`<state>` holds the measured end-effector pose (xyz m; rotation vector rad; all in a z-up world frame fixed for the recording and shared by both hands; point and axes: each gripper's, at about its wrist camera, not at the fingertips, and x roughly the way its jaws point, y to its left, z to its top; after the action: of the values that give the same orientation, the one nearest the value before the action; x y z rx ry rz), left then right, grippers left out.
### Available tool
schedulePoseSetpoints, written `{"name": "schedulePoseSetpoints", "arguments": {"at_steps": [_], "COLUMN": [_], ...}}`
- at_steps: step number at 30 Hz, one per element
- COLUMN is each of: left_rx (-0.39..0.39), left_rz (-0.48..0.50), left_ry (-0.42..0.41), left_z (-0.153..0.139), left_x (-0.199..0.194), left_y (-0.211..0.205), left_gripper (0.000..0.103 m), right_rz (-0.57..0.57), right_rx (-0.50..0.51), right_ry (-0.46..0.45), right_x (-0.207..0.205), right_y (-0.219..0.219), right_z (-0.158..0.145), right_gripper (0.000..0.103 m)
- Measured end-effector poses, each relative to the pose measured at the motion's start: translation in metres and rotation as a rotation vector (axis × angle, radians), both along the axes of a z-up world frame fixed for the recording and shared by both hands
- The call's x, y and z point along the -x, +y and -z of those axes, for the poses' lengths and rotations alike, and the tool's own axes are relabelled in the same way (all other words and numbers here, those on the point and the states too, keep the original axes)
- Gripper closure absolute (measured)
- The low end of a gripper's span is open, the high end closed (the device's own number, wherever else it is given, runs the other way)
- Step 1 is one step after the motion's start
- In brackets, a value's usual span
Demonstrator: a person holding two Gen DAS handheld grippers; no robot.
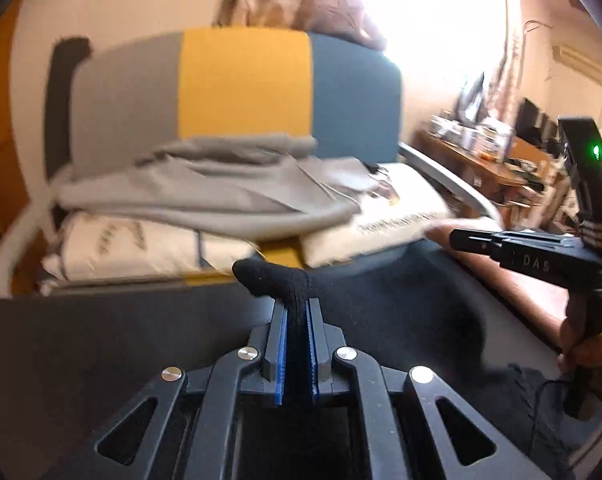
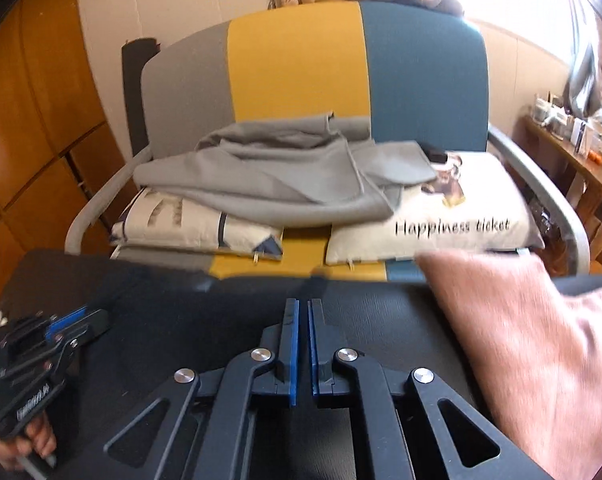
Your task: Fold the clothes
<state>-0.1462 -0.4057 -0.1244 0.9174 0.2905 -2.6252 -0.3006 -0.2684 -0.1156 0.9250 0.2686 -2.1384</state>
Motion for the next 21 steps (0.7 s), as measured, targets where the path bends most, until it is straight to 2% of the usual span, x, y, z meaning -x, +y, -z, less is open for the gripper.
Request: {"name": "schedulePoseSetpoints", "arguments": {"at_steps": [2,6,8,9,10,12,14,15,16,17,18,21], "left_rx": [0.036,0.059,-0.009,-0.044,-0.078,-0.093,-0.093,-0.082,-0.07,-0.059,-0.047,-0.012], "left_rz": [-0.024,0.027,0.008,-0.002,-0.011,-0.049,-0.07,-0.069,-0.068,-0.067,-0.066,-0.064], "left_ry": [-0.029,-0.168,-0.141,-0.127,-0.113,-0.067,-0.045,-0.06,-0.075,-0.091,-0.106,-0.153], "left_z": [0.004,0.035,0.033,0.032,0.03,0.022,0.017,0.02,0.024,0.028,0.032,0.043], "left_x": [0.013,0.038,0.022,0.014,0.006,-0.017,-0.035,-0.036,-0.036,-0.036,-0.037,-0.038], "left_y": [-0.005,-0.01,-0.022,-0.028,-0.034,-0.042,-0.046,-0.045,-0.044,-0.043,-0.042,-0.039], "left_gripper": [0.095,0.091,0.089,0.085,0.085,0.085,0.085,0.085,0.085,0.085,0.085,0.085], "right_rz": [0.047,0.057,-0.006,-0.033,-0.051,-0.077,-0.09,-0.074,-0.06,-0.052,-0.045,0.029], "right_rx": [-0.044,-0.054,-0.004,0.011,0.013,0.005,-0.022,-0.071,-0.127,-0.188,-0.236,-0.305], "right_ry": [0.026,-0.055,-0.124,-0.154,-0.172,-0.181,-0.178,-0.155,-0.12,-0.075,-0.04,0.081], "right_x": [0.011,0.022,0.014,0.008,0.002,-0.01,-0.021,-0.024,-0.029,-0.034,-0.038,-0.043], "right_y": [-0.014,-0.018,-0.01,-0.007,-0.005,-0.004,-0.006,-0.011,-0.017,-0.023,-0.027,-0.031], "right_z": [0.006,0.023,0.025,0.027,0.03,0.038,0.046,0.052,0.058,0.063,0.068,0.073], "right_gripper": [0.098,0.097,0.09,0.07,0.045,0.031,0.031,0.037,0.067,0.087,0.098,0.098]}}
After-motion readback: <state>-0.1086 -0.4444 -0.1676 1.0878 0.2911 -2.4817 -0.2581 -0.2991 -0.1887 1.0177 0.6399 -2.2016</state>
